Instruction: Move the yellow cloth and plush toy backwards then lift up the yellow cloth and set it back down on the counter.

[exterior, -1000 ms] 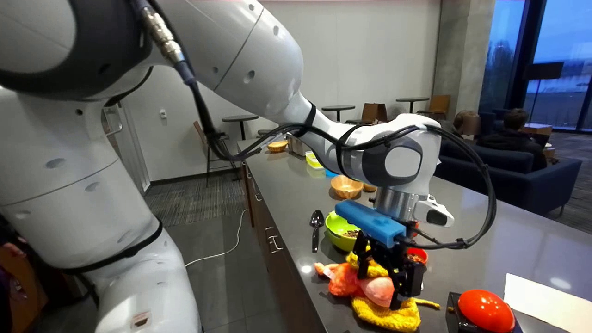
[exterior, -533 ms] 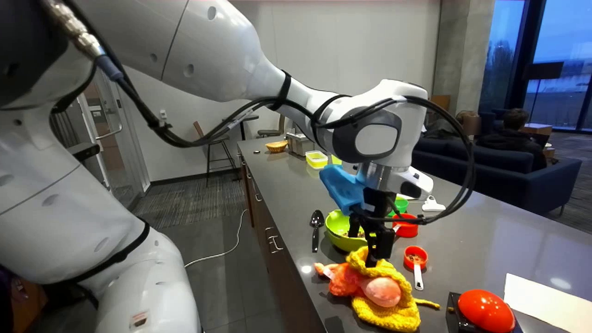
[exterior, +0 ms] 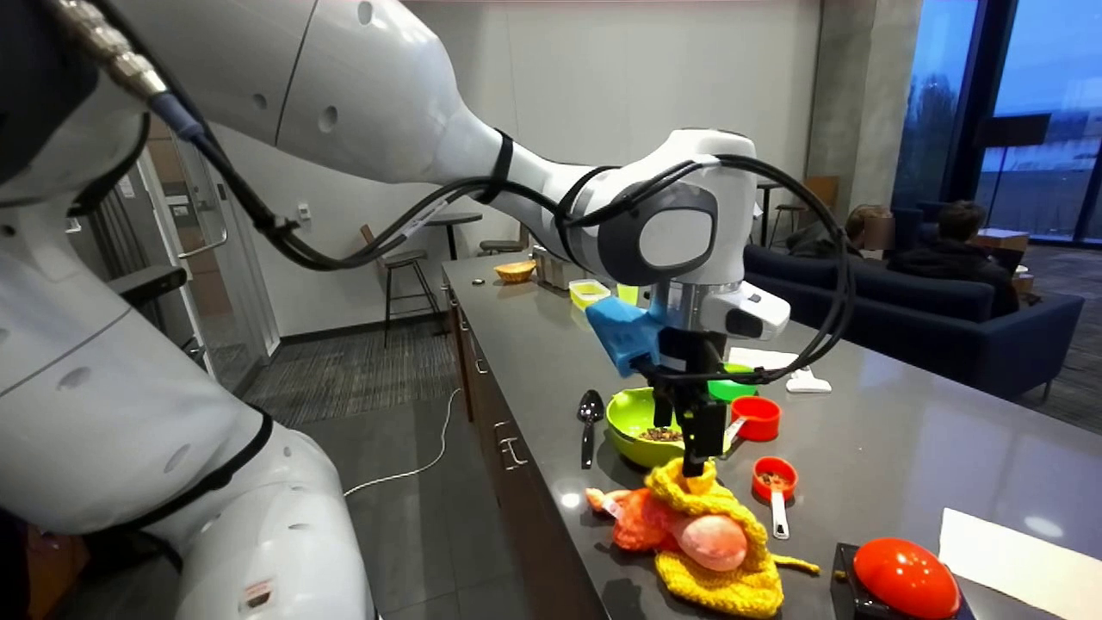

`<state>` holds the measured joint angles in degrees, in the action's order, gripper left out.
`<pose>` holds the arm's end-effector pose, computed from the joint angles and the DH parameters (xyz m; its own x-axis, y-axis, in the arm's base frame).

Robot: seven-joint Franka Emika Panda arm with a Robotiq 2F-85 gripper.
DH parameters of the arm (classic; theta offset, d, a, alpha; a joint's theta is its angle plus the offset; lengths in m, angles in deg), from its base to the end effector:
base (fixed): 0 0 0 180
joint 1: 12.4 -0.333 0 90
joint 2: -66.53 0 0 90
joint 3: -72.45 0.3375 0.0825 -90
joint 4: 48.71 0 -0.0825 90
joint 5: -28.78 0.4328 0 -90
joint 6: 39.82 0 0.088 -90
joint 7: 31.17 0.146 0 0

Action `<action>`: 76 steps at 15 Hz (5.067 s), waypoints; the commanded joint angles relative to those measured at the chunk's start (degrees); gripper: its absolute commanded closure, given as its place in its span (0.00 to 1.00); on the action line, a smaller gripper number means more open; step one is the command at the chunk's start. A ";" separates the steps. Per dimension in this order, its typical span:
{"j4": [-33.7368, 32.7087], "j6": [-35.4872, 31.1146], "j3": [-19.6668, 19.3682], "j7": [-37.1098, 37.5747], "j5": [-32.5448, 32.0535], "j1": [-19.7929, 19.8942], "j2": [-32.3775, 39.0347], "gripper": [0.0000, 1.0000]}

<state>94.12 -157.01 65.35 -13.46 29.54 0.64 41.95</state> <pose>0.4145 -0.1488 0.3932 0.7930 -0.6079 -0.0399 -0.6092 -0.7912 -0.0535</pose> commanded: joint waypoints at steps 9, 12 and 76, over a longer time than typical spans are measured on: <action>-7.47 -14.13 -1.56 -0.62 10.29 -2.02 20.96 0.00; -9.55 -9.96 -2.90 2.16 9.04 -0.85 23.63 0.00; -17.08 -2.77 -2.41 -14.09 30.65 0.11 40.85 0.00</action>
<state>78.80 -159.22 62.33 -24.07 56.73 -0.46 79.63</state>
